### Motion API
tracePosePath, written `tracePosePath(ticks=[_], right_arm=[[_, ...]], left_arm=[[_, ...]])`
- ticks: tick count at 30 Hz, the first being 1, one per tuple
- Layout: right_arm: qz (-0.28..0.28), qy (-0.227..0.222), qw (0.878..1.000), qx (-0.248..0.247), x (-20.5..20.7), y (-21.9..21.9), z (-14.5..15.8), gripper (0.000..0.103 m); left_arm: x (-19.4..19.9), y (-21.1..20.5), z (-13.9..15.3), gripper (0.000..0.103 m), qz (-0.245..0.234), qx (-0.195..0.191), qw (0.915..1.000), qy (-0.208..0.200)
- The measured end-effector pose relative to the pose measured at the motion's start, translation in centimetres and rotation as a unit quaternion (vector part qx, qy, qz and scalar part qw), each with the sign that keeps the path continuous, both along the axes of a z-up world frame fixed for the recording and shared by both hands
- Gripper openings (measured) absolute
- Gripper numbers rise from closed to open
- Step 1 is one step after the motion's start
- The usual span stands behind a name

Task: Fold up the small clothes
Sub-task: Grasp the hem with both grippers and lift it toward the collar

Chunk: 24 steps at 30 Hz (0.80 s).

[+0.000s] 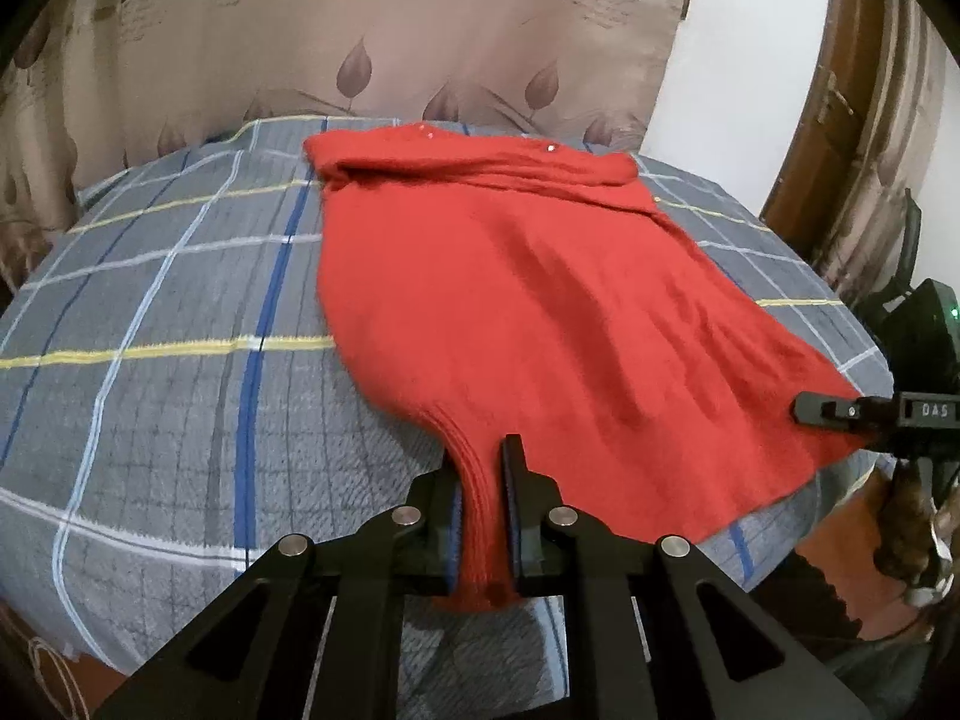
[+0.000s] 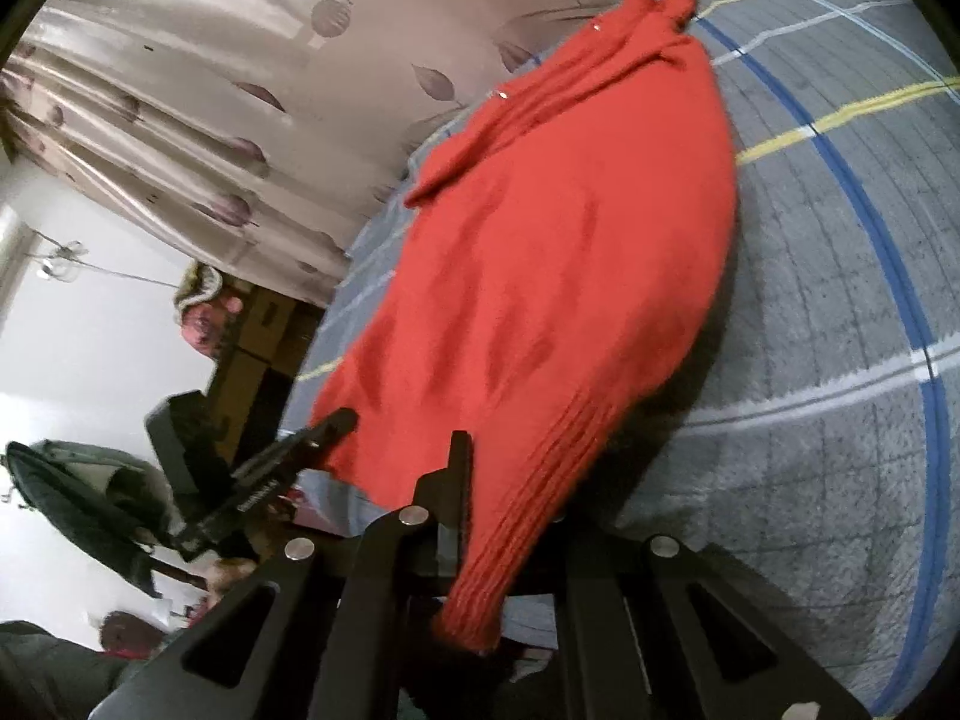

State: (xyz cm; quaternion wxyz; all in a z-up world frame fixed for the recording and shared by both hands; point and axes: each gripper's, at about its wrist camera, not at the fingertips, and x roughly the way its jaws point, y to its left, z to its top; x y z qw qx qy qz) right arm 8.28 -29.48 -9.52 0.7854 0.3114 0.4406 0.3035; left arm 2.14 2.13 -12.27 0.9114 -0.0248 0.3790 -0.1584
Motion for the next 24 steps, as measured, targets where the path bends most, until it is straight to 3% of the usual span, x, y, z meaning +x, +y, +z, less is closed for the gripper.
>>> tracePosePath(ticks=[13,24], right_arm=[[-0.012,-0.031,0.999,0.031,1.2,-1.5,3.5,0.007],[-0.021,-0.037,0.998,0.040,1.2,-2.1,4.3,0.007]], left_arm=[[1.3,-0.1,3.9,0.011,-0.005,-0.012,0.9993,-0.034],[2.4,1.6,5.3,0.008,0.015,-0.051,0.9979,-0.037]])
